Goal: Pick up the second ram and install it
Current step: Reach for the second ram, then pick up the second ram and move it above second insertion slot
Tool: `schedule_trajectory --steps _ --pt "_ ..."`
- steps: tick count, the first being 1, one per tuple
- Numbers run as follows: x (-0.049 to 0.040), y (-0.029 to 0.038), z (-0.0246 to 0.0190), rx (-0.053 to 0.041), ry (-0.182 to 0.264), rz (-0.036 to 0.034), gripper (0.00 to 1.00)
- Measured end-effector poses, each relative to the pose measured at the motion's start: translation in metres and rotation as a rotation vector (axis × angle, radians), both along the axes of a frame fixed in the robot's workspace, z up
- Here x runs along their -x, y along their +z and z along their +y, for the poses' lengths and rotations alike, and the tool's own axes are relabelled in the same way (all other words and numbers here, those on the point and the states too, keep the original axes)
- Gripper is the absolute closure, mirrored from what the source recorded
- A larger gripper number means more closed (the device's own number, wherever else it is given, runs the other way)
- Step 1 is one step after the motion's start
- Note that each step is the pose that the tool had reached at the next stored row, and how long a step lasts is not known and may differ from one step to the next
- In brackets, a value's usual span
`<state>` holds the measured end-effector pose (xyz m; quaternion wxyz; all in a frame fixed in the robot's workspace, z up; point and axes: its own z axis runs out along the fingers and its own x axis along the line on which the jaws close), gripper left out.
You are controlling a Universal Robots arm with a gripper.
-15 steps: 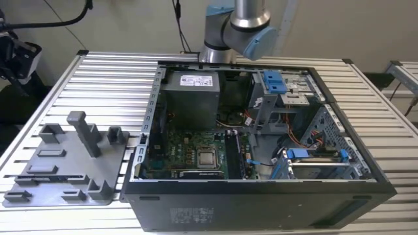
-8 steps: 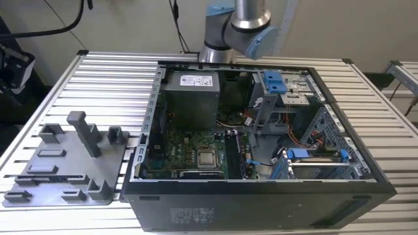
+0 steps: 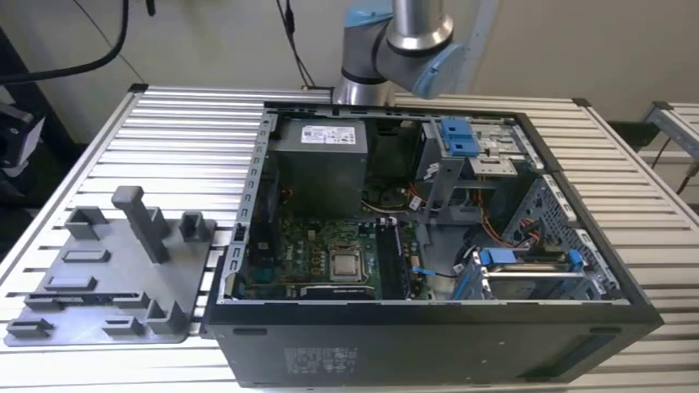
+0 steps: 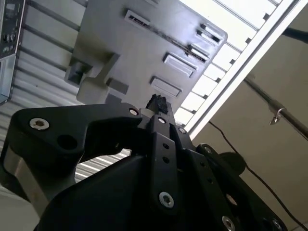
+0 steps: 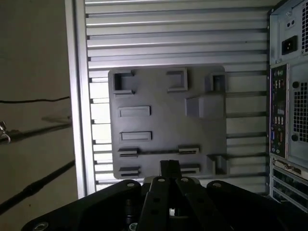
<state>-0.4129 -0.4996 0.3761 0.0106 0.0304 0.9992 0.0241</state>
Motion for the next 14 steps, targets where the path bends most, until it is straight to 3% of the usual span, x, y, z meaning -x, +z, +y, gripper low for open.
schedule_trajectory --steps 3,14 --pt "0.0 -0.0005 -0.0029 -0.0001 0.0 -0.0001 0.89" --pt "0.0 -0.0005 -0.0027 0.0 0.0 -0.0001 0.89"
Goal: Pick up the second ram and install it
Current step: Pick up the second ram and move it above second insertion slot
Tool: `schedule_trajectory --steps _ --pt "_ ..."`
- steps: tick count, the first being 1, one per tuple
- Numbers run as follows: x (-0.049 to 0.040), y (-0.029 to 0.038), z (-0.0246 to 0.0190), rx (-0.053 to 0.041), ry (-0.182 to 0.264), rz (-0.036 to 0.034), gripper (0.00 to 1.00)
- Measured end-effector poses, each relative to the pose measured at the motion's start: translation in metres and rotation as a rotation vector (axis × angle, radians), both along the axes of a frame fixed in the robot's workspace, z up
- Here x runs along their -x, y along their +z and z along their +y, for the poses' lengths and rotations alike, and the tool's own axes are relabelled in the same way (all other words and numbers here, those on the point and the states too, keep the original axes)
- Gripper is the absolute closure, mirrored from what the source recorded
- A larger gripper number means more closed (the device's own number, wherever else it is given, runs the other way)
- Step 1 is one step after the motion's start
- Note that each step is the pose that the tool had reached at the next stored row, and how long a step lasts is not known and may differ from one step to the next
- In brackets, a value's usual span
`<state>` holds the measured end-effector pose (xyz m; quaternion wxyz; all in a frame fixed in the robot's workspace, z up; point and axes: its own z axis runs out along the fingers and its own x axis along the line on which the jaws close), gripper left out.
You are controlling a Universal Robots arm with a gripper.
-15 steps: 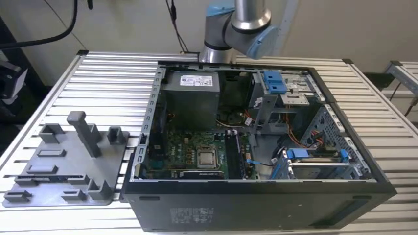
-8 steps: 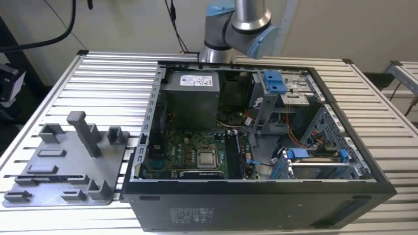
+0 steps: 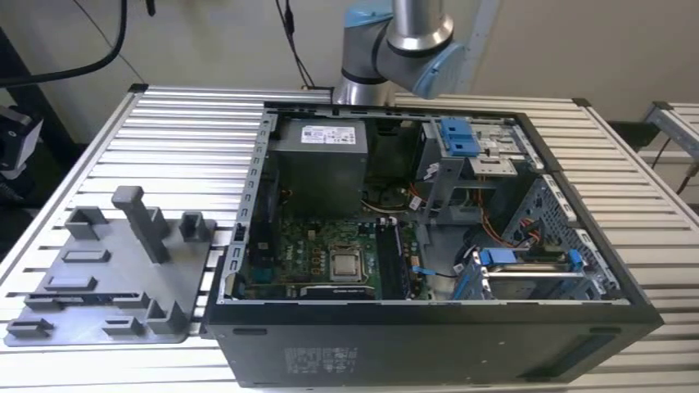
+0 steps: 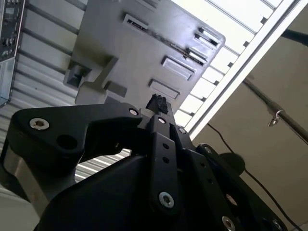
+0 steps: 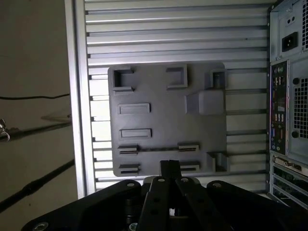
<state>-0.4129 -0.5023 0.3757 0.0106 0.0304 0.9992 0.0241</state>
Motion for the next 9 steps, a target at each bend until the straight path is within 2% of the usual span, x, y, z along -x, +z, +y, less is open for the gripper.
schedule_trajectory --steps 9 --pt "0.0 0.0 0.0001 0.0001 0.006 0.0 0.89"
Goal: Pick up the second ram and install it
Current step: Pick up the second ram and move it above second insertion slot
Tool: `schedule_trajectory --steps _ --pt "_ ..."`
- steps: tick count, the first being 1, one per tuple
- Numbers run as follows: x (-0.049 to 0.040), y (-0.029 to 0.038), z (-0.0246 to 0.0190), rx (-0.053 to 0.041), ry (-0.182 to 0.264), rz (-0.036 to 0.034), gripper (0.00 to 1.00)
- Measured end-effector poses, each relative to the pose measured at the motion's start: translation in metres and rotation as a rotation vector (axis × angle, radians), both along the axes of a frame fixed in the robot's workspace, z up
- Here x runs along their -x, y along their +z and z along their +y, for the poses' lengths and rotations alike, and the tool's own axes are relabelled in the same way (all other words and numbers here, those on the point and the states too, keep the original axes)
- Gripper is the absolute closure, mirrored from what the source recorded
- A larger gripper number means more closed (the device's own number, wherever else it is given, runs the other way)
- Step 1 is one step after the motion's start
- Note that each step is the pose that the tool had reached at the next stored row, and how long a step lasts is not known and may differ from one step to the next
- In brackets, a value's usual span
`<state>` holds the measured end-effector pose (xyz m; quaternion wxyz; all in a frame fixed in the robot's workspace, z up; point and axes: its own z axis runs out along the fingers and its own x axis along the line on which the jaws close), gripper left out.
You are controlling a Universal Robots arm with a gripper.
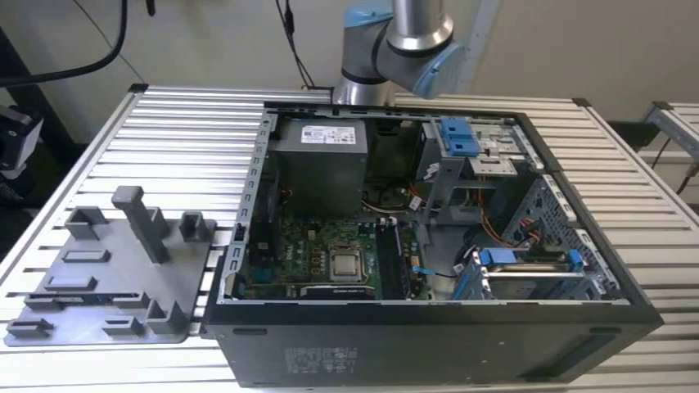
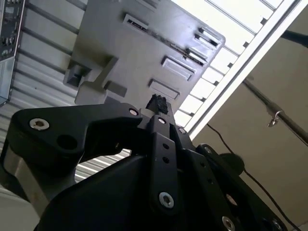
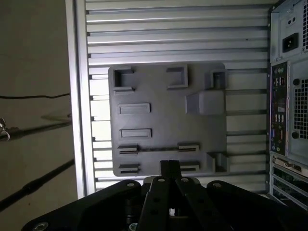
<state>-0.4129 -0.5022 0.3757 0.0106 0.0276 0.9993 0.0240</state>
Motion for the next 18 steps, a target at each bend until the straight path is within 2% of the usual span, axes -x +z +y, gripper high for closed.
schedule_trajectory --steps 3,18 --pt "0.0 -0.0002 0.0 0.0011 0.016 -0.0002 0.89" --pt "0.0003 -0.0001 0.0 0.0244 0.248 0.0002 0.89"
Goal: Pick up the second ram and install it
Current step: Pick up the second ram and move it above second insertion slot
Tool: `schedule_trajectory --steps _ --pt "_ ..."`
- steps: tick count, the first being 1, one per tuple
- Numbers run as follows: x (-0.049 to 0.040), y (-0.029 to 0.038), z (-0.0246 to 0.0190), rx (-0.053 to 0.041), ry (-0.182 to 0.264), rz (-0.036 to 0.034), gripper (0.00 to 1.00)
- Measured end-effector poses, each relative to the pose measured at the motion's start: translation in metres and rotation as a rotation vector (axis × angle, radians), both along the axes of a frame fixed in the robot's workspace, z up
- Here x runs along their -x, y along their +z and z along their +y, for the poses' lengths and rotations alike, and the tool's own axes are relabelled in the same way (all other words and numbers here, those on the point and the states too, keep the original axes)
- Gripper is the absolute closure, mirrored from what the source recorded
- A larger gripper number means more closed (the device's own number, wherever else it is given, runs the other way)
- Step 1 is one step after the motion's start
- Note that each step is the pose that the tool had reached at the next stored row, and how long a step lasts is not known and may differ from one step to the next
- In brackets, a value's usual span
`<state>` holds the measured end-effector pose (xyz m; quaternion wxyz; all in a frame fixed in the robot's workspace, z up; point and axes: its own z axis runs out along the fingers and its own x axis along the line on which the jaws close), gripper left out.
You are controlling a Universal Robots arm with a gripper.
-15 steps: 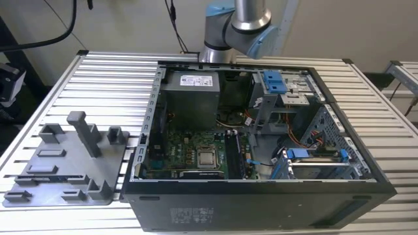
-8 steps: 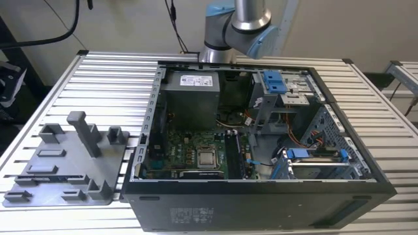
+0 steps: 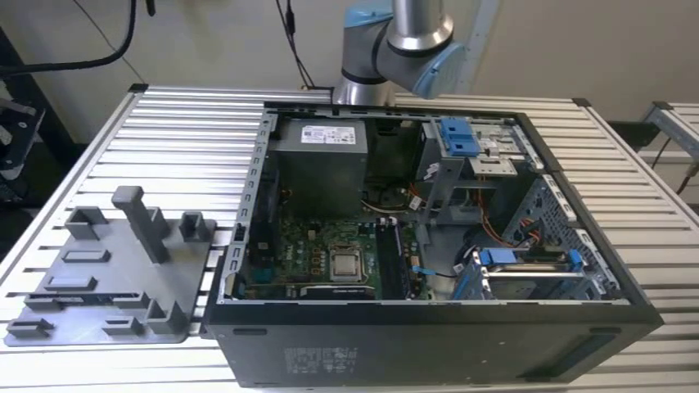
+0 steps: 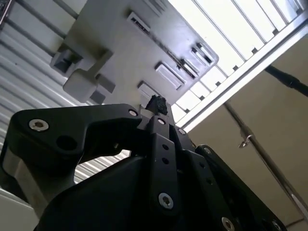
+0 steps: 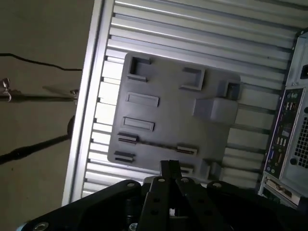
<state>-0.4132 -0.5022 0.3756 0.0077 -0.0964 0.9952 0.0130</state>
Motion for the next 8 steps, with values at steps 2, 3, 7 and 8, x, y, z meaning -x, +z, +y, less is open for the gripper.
schedule_trajectory --steps 2,3,7,8 --pt "0.0 0.0 0.0 0.0028 0.035 0.0 0.89" --pt "0.0001 0.0 0.0 0.0036 0.053 0.0001 0.89" --pt "0.0 0.0 0.0 0.0058 0.123 0.0 0.89" --pt "0.0 0.0 0.0 0.0067 0.139 -0.0001 0.89"
